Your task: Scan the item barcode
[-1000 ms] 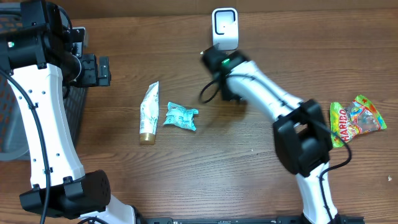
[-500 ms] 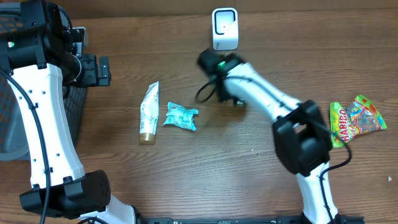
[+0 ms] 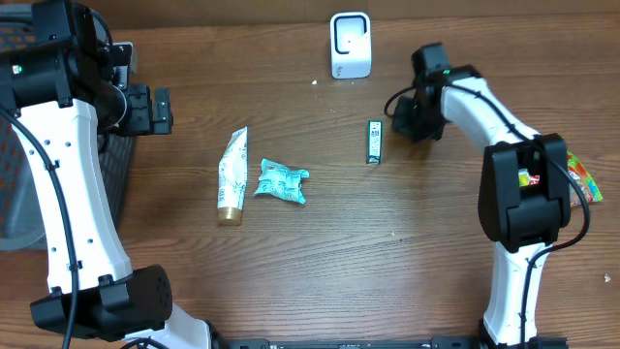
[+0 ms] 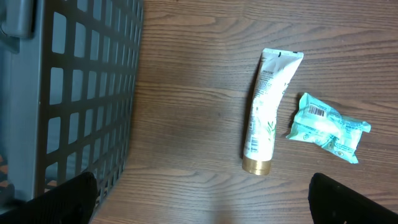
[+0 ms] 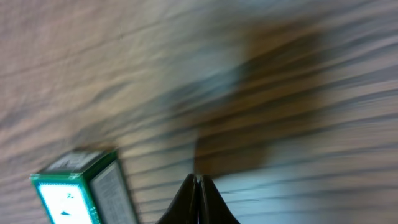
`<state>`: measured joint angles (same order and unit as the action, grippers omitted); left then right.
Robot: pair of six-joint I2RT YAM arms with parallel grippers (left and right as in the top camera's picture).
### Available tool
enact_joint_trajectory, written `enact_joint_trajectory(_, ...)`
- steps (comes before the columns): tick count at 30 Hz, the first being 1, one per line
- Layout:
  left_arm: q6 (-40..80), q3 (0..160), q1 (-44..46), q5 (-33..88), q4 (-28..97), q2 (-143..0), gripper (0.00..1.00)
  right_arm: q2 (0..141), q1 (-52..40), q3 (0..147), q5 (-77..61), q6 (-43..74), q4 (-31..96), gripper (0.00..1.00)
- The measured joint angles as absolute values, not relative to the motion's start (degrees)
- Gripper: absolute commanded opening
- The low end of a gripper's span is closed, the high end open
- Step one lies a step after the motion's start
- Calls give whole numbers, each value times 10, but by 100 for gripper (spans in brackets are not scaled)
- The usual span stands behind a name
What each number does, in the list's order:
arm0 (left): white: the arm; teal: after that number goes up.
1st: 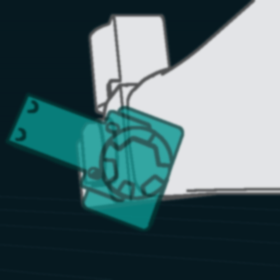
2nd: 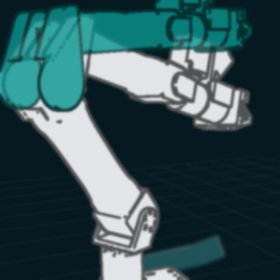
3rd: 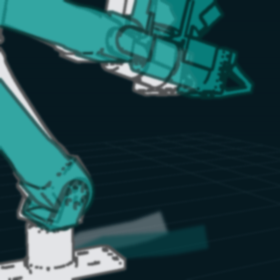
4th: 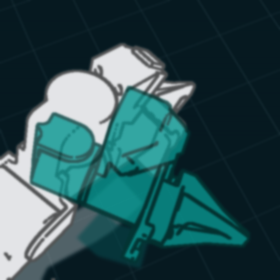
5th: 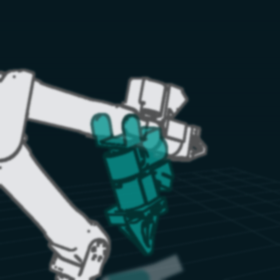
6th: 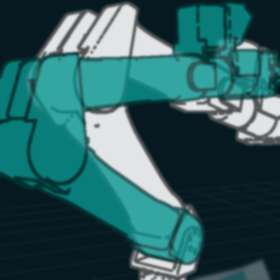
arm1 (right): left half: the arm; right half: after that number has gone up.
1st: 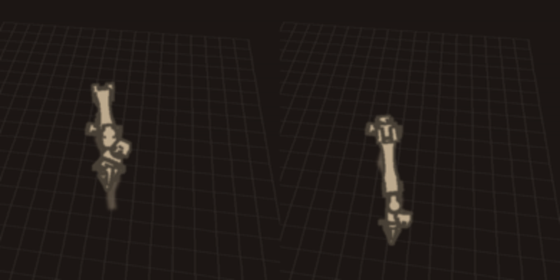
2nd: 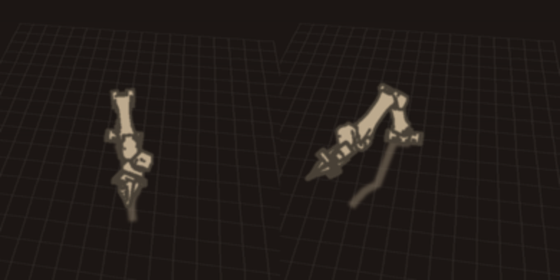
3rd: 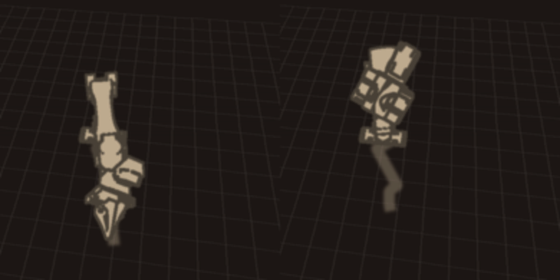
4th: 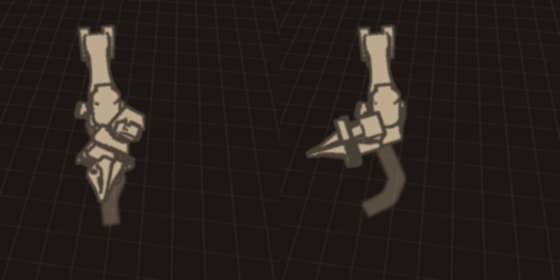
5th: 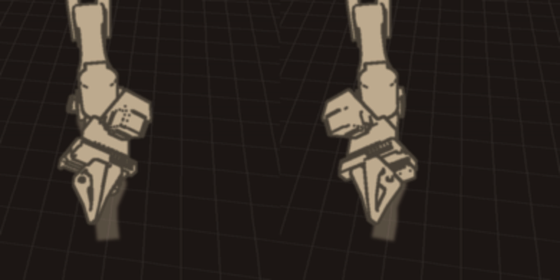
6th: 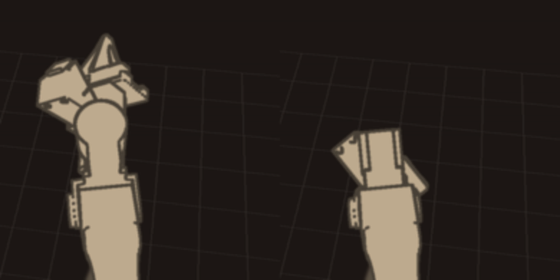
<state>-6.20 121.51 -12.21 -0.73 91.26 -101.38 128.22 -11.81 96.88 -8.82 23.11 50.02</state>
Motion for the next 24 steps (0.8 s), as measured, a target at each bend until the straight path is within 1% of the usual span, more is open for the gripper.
enact_joint_trajectory(6, -62, 1215, -122, -7, 913, -1014, 100, 1282, -140, 949, -150, 219, 467, 4)
enact_joint_trajectory(13, -62, 1215, -122, -7, 913, -1014, 100, 1282, -150, 945, -243, 161, 451, 4)
enact_joint_trajectory(18, -62, 1215, -122, -7, 913, -1014, 100, 1279, -184, 948, -265, 139, 446, 4)
enact_joint_trajectory(19, -62, 1215, -122, -7, 913, -1014, 100, 1277, -195, 948, -265, 136, 446, 5)
enact_joint_trajectory(22, -62, 1215, -122, -7, 913, -1014, 100, 1268, -227, 951, -253, 129, 448, 15)
enact_joint_trajectory(23, -62, 1215, -122, -7, 913, -1014, 100, 1266, -238, 954, -245, 124, 451, 21)
enact_joint_trajectory(24, -62, 1215, -122, -7, 912, -1014, 100, 1265, -241, 954, -240, 124, 451, 31)
